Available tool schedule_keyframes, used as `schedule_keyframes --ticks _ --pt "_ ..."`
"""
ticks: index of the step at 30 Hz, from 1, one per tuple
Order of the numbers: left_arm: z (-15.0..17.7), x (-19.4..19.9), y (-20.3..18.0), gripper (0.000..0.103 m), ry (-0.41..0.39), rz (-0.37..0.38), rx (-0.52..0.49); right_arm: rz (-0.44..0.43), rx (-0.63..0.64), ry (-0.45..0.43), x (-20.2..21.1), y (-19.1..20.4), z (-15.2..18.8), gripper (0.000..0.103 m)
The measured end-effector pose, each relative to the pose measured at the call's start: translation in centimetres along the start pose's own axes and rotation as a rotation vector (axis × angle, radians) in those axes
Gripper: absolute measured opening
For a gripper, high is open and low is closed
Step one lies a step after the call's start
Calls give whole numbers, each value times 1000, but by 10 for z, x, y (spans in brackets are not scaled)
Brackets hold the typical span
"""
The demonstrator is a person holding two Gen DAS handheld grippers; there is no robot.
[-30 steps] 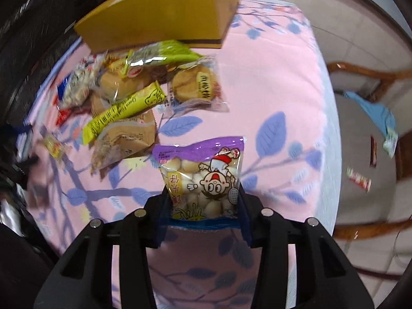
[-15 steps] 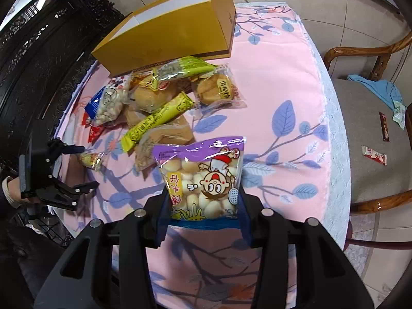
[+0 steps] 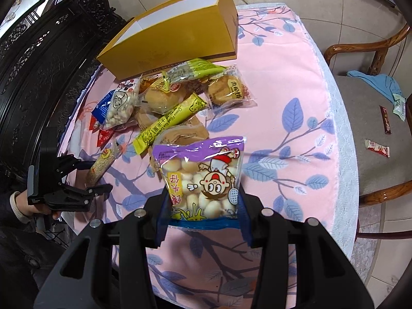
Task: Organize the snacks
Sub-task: 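Grasp the purple egg-biscuit bag with the right tool while the left tool grasps the green cereal bar, then lower both snacks into the yellow box and open both tools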
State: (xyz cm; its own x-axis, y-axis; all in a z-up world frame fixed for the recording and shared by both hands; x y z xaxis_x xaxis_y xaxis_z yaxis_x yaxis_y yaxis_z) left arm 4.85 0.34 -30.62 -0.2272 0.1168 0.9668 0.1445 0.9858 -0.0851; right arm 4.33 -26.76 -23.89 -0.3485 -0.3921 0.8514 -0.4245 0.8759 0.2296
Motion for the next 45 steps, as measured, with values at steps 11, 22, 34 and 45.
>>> schedule_keyframes --ticks 11,22,34,45 --pt "-7 11 15 29 -73 -9 92 -15 0 -5 -3 13 -1 46" --pt "-25 51 3 29 -166 46 141 -21 13 -49 12 15 -17 46" --pt "-145 160 -7 29 -461 162 236 -42 137 -262 57 31 -135 46" --pt "-302 133 -5 29 -484 81 323 19 121 -287 -13 7 -301 46"
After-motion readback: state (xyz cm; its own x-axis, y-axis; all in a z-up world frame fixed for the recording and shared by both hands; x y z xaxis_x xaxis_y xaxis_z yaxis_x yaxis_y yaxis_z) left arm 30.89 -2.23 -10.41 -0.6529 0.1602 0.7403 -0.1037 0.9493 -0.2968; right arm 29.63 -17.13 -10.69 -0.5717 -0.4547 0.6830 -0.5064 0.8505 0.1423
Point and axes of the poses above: each gripper's, at about its wrist camera, not at the fingertips, and x roughly against the way its jaws point, y to its left, z to its underside, the point moved 5 cm from there along -x, roughly the way its jaws point, and after that the axes turned 15 degrees about x, right-handed, at the moved point
